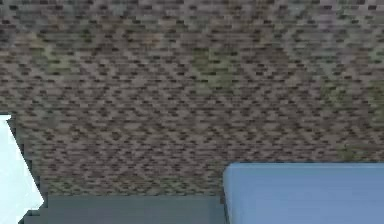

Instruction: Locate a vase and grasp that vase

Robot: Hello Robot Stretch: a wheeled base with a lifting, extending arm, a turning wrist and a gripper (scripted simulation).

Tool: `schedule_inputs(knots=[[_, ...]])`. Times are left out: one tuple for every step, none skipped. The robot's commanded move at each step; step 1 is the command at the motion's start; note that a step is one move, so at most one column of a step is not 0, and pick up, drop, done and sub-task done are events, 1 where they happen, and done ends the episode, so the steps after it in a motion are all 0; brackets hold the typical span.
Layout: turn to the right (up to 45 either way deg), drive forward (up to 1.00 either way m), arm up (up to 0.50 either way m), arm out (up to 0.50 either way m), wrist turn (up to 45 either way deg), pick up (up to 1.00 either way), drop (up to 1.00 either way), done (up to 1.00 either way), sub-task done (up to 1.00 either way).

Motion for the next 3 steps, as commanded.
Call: schedule_inputs(knots=[[-45.0,0.00,0.00,0.00,0.0,0.00,0.00,0.00,0.00],[-18.0,0.00,0.00,0.00,0.0,0.00,0.00,0.00,0.00],[0.0,1.00,0.00,0.00,0.0,0.00,0.00,0.00,0.00]])
